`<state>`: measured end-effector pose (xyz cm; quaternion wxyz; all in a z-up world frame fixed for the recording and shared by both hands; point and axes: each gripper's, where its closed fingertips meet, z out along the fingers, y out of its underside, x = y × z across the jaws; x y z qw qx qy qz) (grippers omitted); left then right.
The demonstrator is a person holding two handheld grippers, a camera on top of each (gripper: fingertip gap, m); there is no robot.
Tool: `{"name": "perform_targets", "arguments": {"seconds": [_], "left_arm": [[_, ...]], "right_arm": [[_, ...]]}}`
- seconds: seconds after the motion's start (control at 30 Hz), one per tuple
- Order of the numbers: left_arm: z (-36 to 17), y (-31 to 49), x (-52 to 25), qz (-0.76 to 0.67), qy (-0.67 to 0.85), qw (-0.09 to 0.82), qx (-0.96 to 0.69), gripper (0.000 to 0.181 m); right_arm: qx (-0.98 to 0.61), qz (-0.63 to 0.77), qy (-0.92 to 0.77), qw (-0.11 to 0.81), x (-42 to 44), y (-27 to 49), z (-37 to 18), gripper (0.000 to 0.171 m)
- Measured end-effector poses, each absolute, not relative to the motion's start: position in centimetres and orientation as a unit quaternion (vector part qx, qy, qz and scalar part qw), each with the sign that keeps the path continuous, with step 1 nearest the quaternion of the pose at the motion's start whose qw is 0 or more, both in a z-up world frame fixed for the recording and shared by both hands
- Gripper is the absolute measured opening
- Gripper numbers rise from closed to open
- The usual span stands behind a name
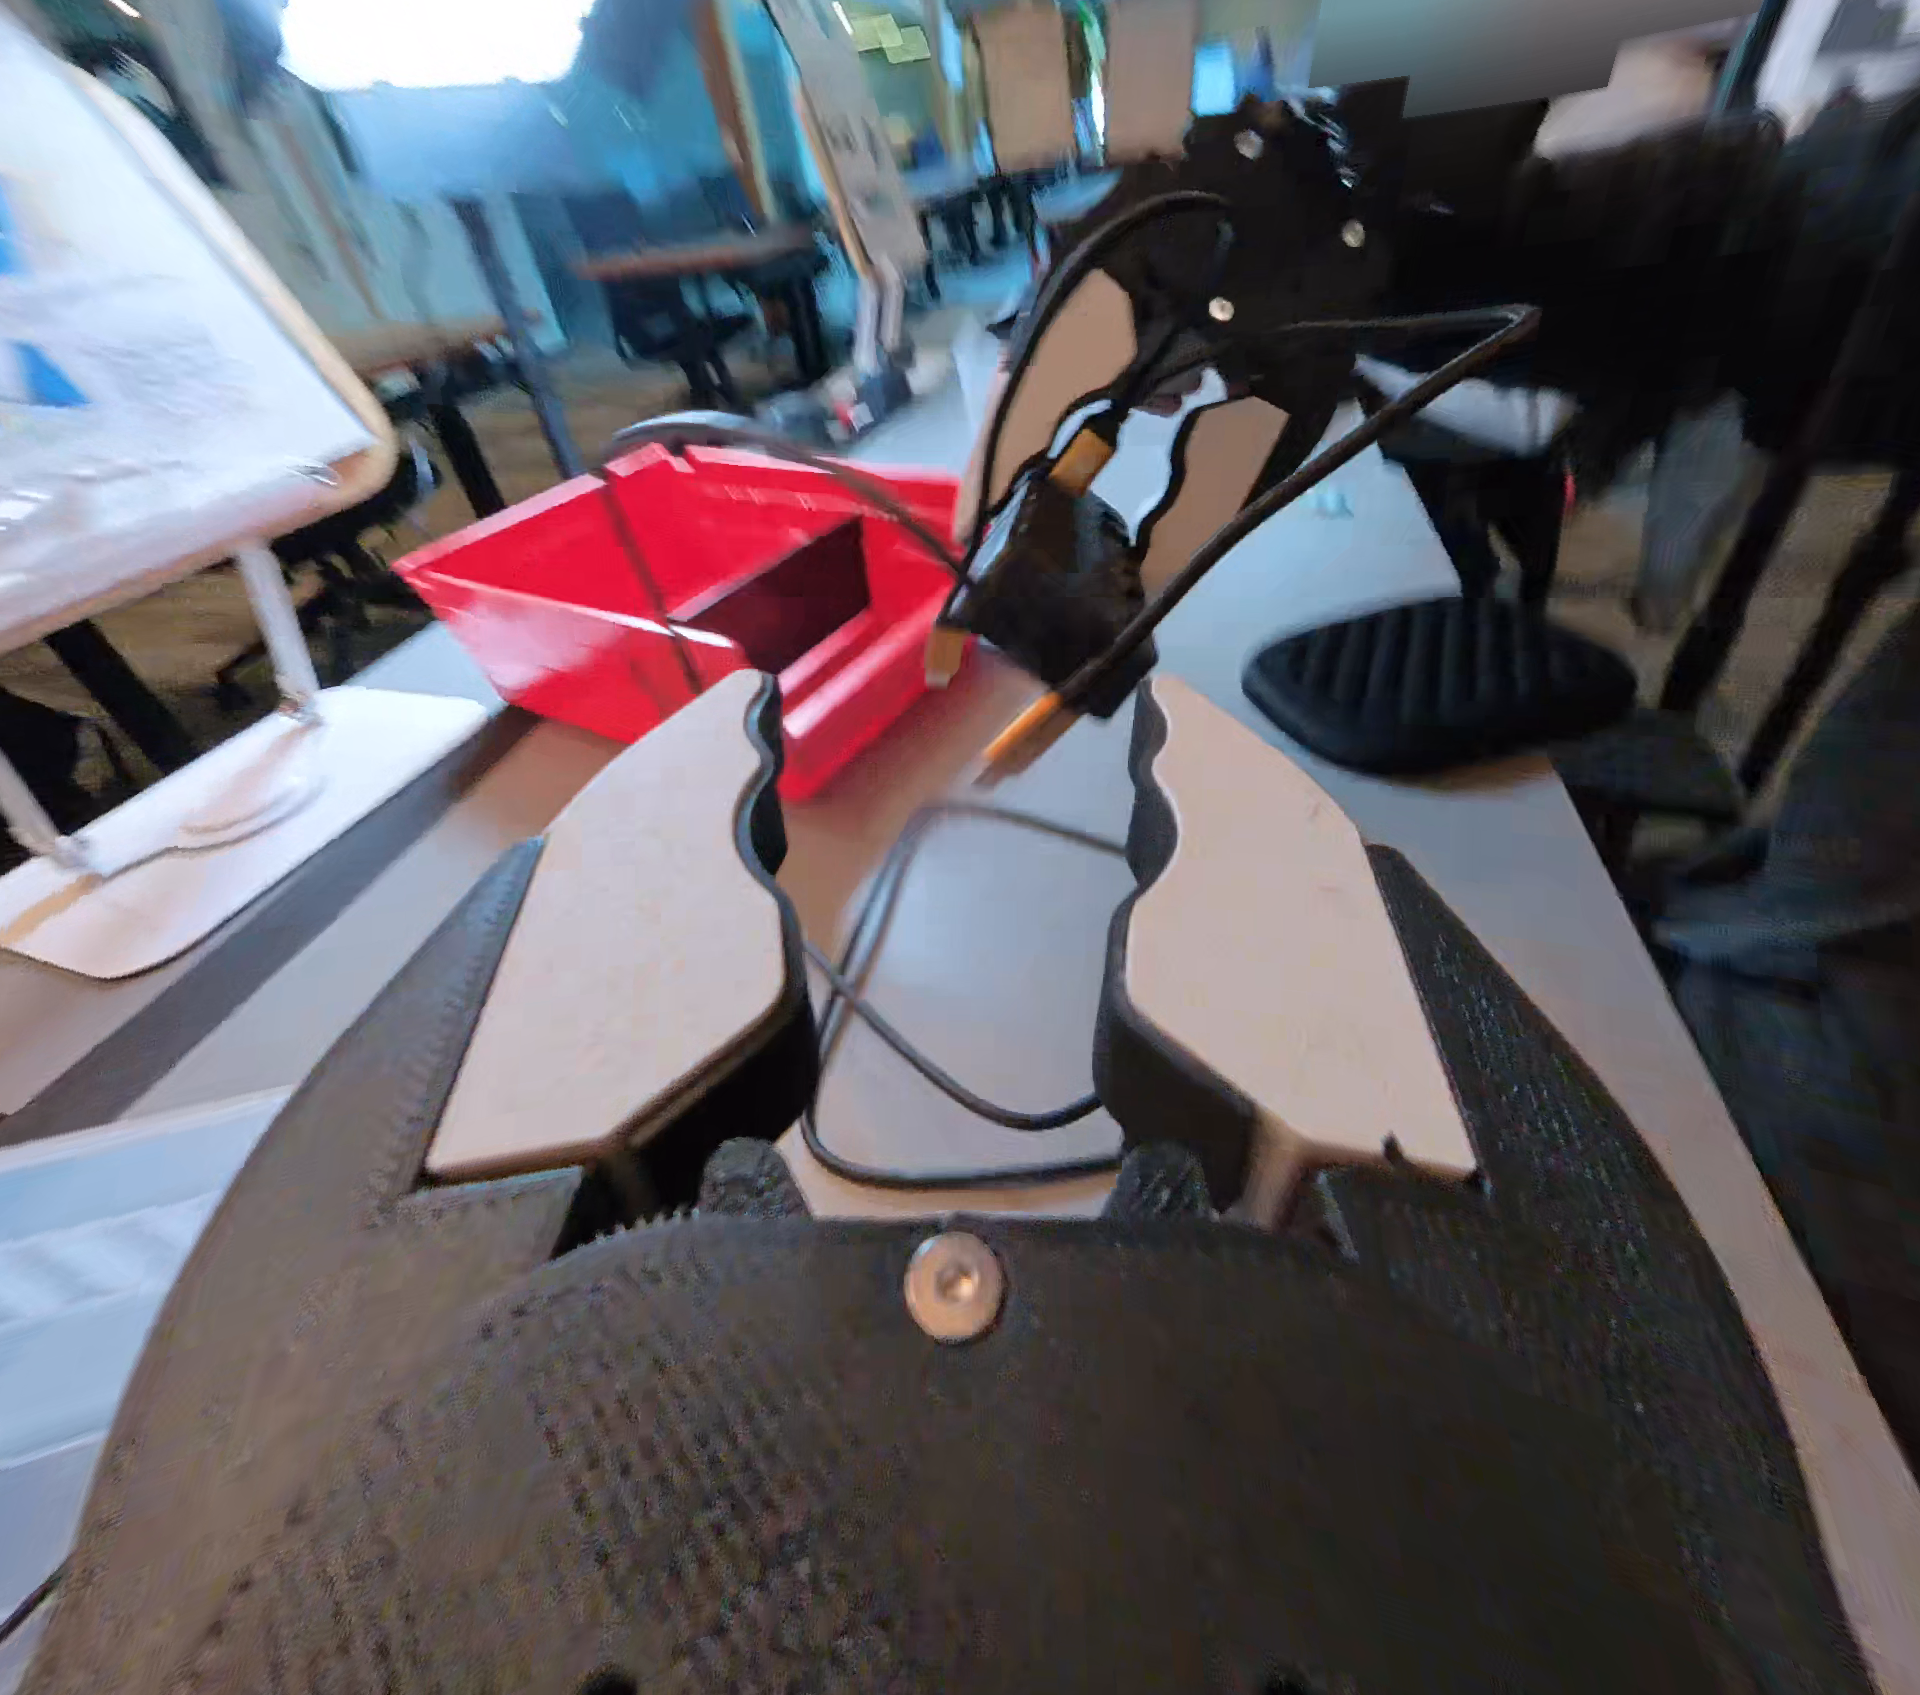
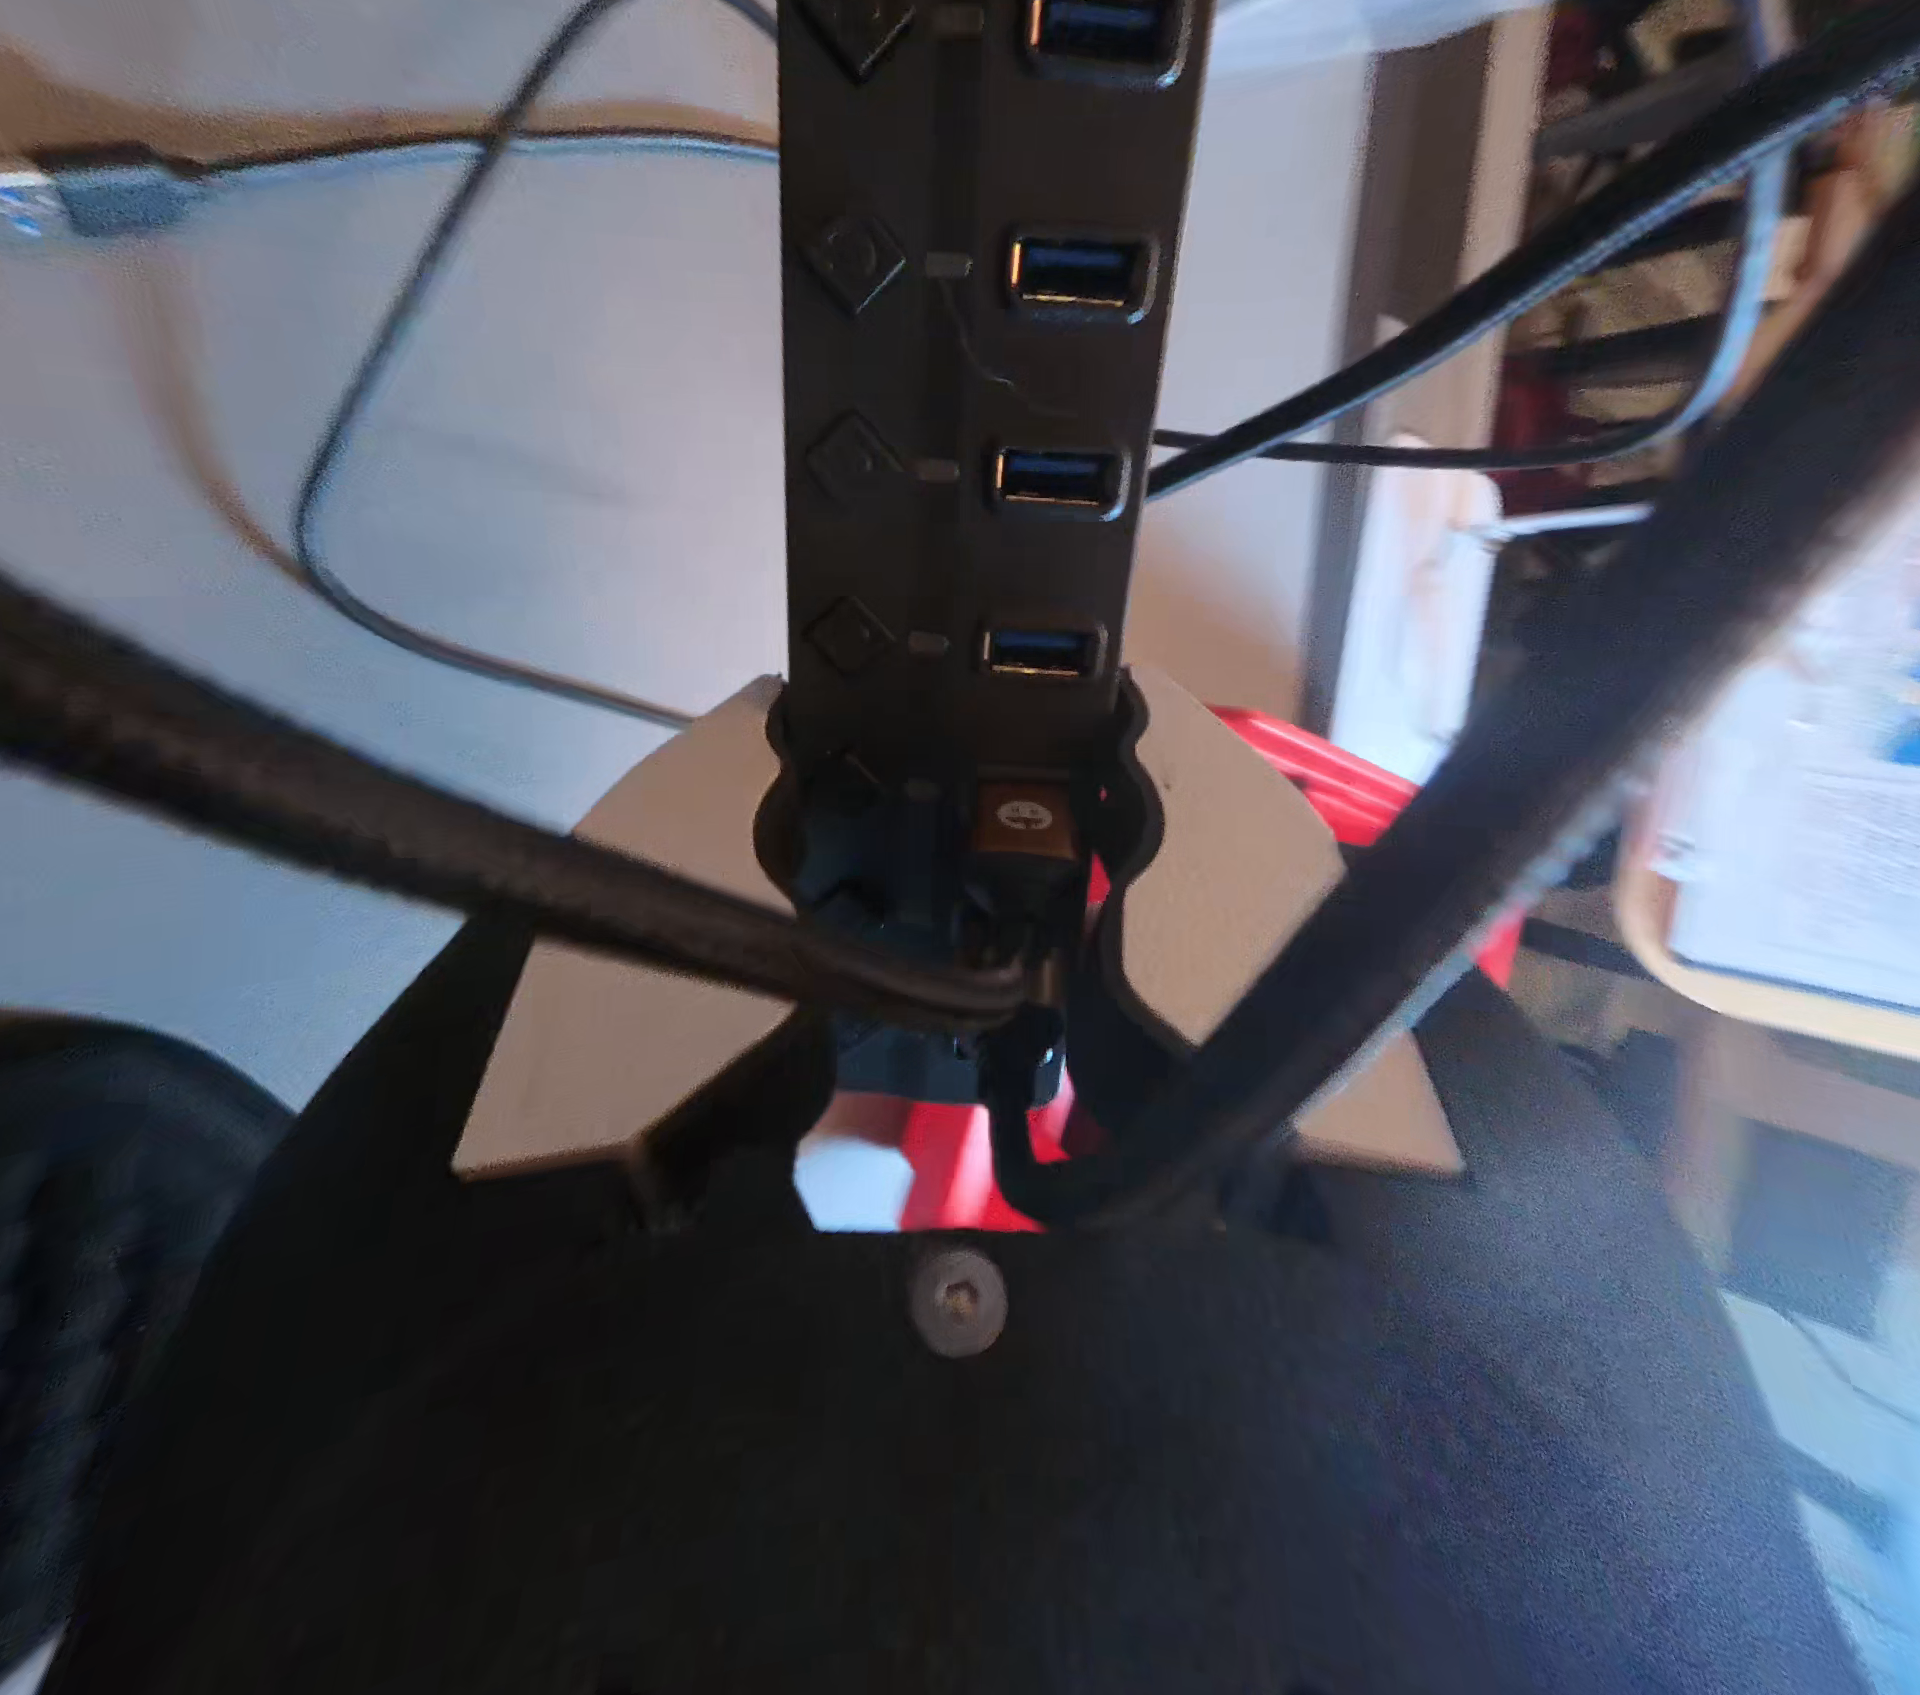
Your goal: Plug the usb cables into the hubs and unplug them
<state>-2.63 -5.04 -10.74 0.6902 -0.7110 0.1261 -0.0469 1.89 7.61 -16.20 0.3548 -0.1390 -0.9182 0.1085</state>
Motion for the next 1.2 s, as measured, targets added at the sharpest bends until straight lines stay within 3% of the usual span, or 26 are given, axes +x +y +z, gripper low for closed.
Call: {"name": "perform_targets", "arguments": {"seconds": [0.13, 0.37, 0.53, 0.67, 1.0, 1.1, 1.2], "left_arm": [[-9.3, -6.8, -6.0, -0.071, 0.053, 0.733, -0.675, 0.061], [-13.6, -4.8, -6.8, -0.072, 0.035, 0.682, -0.727, 0.060], [-16.0, -3.6, -5.9, -0.062, 0.051, 0.646, -0.759, 0.059], [-17.3, -3.1, -5.5, -0.049, 0.064, 0.626, -0.776, 0.058], [-19.3, -2.7, -5.6, -0.040, 0.064, 0.601, -0.796, 0.057], [-19.6, -2.7, -6.0, -0.030, 0.062, 0.598, -0.798, 0.057], [-19.4, -2.7, -6.5, -0.031, 0.047, 0.605, -0.794, 0.057]], "right_arm": [[-0.158, 0.076, -0.892, 0.418, 1.4, 10.8, -7.9, 0.056], [-0.246, 0.092, -0.816, 0.515, -0.4, 16.6, 6.8, 0.054], [-0.309, 0.063, -0.789, 0.528, -2.8, 22.1, 10.7, 0.054], [-0.346, 0.046, -0.798, 0.492, -6.3, 26.4, 4.9, 0.054], [-0.458, 0.031, -0.832, 0.310, -12.9, 35.3, -19.8, 0.055], [-0.491, 0.009, -0.834, 0.252, -12.6, 37.1, -23.7, 0.055], [-0.506, -0.013, -0.825, 0.253, -12.6, 38.3, -23.5, 0.062]]}}
